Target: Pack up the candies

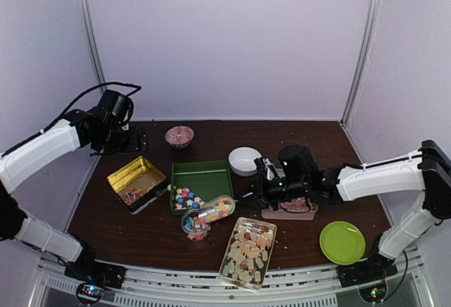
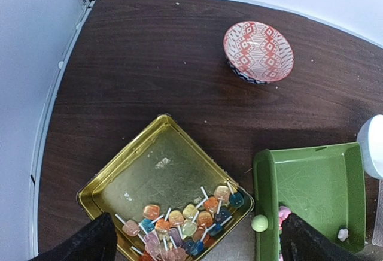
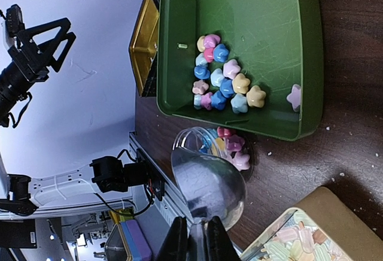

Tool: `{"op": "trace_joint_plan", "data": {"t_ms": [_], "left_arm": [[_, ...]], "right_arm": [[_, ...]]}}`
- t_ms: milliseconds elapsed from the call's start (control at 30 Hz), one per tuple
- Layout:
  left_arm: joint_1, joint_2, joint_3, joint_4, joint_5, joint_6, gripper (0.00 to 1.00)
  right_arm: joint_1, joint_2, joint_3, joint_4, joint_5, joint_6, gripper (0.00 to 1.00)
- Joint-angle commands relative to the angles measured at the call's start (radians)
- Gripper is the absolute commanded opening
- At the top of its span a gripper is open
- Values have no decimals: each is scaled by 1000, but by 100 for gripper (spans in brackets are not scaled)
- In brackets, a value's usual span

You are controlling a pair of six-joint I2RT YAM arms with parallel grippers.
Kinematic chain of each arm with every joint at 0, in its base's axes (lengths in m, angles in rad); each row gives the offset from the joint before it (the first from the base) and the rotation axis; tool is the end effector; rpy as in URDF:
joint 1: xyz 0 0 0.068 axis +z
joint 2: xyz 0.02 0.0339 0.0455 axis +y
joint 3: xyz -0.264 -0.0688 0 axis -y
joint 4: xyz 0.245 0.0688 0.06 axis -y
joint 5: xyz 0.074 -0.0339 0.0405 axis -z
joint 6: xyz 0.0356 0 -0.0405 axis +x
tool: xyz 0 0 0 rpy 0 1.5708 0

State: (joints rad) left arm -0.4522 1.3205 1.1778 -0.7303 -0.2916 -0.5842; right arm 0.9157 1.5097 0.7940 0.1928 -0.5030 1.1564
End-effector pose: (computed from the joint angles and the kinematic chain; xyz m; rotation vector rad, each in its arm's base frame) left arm 0.2519 -0.1110 0.3110 -0.2856 2.3816 -0.1260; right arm 0.1809 0.2636 0.2090 -0.0693 2.5629 1.5929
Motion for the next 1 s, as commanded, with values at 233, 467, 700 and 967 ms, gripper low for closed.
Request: {"op": "trace_joint_plan", "data": {"t_ms": [233,467,700,967], "left_arm": [[8,-6,-10,33,16,7,98],[9,-3,-10,30,13,6,98],[9,-9,-13,31,7,3,98],[9,-54,-35,38,-18,-17,98]], "right_arm": [[33,-38,122,-200,97,-126,0],[46,-52,159,-267,122,-160,0],[59,-55,189,-307,136,-185,0],[46,-111,201,-278,134,-175,0]]}}
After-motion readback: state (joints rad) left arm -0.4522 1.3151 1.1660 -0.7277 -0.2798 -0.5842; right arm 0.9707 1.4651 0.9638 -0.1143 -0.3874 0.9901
